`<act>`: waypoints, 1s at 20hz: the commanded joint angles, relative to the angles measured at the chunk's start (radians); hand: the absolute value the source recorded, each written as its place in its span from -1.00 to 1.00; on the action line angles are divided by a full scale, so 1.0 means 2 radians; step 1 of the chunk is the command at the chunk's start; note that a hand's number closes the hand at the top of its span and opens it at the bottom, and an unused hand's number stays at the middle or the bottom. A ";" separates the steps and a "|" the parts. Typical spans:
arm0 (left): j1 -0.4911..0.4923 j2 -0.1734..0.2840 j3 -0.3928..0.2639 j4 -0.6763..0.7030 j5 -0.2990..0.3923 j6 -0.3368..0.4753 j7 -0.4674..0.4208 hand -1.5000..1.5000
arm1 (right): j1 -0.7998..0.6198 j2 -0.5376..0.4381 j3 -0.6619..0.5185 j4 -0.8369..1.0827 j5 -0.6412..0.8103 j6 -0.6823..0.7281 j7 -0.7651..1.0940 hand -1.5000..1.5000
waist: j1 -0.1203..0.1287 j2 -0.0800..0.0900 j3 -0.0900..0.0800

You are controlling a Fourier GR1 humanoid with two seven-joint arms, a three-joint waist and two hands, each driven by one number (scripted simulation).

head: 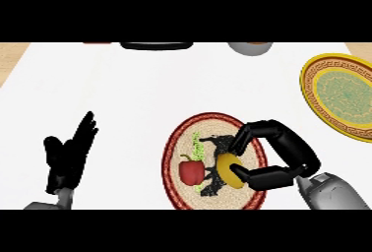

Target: Pick the lemon from the placemat and place it in the plate

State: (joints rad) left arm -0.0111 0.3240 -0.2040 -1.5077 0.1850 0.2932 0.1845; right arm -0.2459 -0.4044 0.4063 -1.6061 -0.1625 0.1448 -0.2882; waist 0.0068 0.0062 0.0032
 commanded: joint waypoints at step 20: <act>-0.028 0.002 0.005 0.000 -0.033 0.003 0.038 0.00 | -0.147 -0.106 0.073 0.057 0.253 0.168 -0.031 -1.00 | 0.003 -0.005 -0.002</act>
State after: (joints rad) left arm -0.0460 0.2981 -0.2026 -1.4697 0.1247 0.3111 0.2129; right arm -0.4570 -0.5919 0.5231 -1.4790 0.2972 0.3806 -0.4570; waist 0.0064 -0.0018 -0.0008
